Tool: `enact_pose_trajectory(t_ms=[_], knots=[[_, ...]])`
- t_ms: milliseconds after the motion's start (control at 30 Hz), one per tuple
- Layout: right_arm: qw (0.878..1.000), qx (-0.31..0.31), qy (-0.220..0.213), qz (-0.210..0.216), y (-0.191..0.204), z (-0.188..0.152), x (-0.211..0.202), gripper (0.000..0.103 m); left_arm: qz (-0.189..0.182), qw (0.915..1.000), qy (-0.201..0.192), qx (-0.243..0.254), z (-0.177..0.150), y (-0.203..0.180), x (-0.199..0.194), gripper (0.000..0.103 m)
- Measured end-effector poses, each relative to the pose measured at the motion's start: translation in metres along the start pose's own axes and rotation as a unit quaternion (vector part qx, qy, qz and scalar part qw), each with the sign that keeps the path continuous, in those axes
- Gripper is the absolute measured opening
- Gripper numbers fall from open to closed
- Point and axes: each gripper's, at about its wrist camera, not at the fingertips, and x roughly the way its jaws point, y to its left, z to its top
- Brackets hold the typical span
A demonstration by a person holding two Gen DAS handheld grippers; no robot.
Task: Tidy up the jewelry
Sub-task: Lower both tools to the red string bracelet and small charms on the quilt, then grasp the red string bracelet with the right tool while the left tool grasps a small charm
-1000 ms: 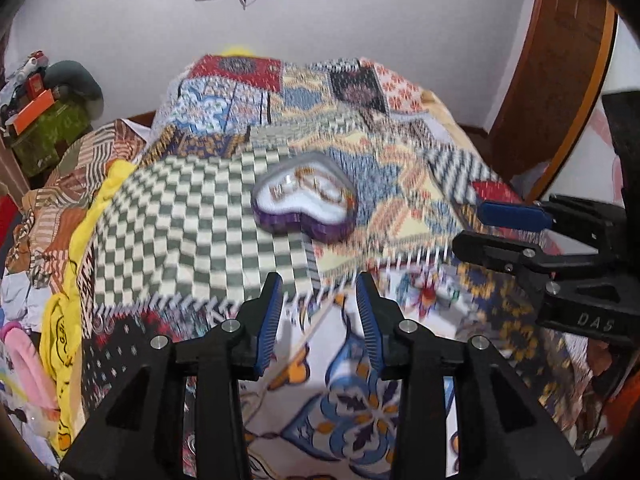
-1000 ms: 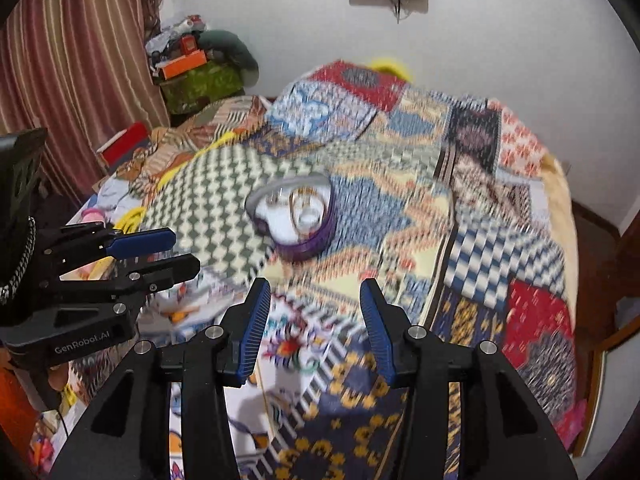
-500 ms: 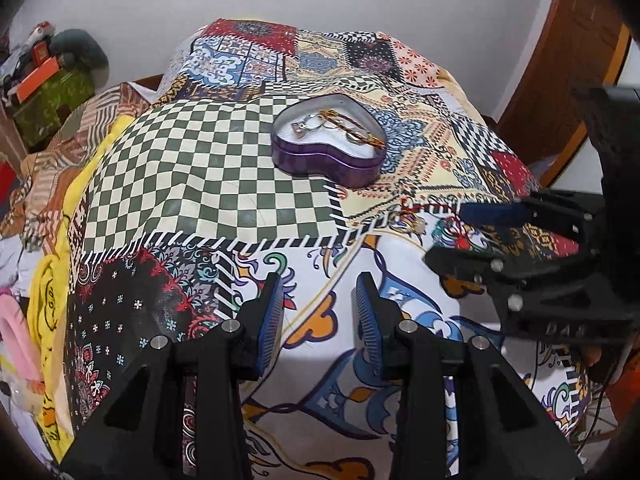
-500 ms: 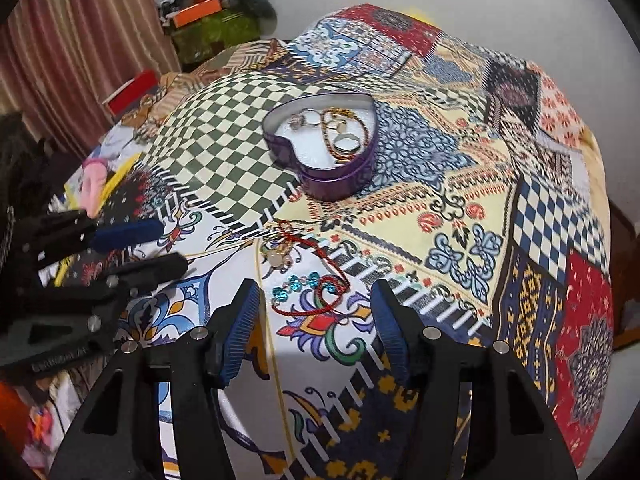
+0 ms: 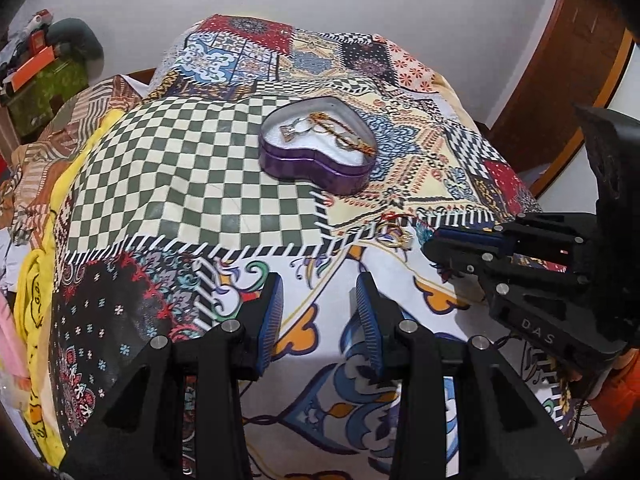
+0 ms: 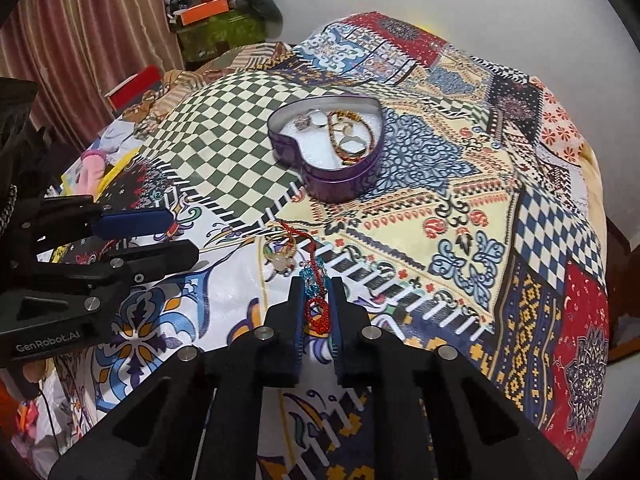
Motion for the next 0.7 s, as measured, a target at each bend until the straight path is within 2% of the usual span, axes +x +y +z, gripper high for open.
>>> enact_pose_trajectory(t_ms=[367,700], knots=[[0.998,0.047,-0.047,-0.007,-0.039,-0.003,-0.027,0.007,-0.014,0.9991,0.010,0.039,0.013,-0.033,0.020,0.037],[0.995,0.064,-0.076,-0.003,-0.055,-0.003,-0.042,0.007,-0.016,0.9977,0.011,0.065,0.026,-0.055,0.038,0.037]])
